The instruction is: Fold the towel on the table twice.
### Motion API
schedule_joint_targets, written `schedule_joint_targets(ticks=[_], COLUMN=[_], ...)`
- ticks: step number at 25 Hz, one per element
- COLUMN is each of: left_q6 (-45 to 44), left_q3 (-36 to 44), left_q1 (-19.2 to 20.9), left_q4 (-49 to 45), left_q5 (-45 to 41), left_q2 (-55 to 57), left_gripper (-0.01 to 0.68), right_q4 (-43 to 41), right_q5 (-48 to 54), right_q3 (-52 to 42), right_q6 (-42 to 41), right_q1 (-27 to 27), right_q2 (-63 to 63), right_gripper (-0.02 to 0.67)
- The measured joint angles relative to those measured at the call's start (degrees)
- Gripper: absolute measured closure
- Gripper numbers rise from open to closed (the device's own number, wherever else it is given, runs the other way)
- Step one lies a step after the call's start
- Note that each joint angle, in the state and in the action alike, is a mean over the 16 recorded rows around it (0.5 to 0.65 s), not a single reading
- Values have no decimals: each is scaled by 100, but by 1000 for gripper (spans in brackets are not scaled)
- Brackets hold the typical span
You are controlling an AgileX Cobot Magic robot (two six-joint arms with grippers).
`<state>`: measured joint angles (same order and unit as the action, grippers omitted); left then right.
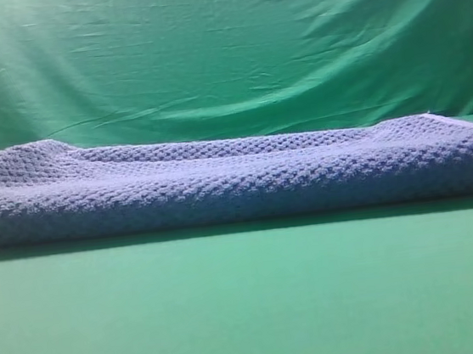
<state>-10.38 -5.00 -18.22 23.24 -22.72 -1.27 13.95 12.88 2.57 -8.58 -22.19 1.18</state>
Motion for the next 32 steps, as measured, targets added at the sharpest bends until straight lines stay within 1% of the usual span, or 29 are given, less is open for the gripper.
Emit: schedule_joint_targets(ticks=[10, 15, 24, 32], left_q6=[-4, -59, -551, -965], left_q3=[476, 580, 580, 580], left_q1=[0, 0, 0, 0], left_q4=[-537, -810, -908, -913], left_q5=[198, 264, 224, 177], left_q2=[13, 19, 21, 21], left_gripper=[673, 673, 673, 673], right_q4=[-230, -313, -333, -334], right_q5=[127, 328, 911, 963], right_q3=[-310, -406, -409, -409], right_q6=[0, 0, 0, 0], right_q1=[0, 0, 0, 0], right_q2=[0, 0, 0, 0], right_gripper=[649, 649, 649, 649])
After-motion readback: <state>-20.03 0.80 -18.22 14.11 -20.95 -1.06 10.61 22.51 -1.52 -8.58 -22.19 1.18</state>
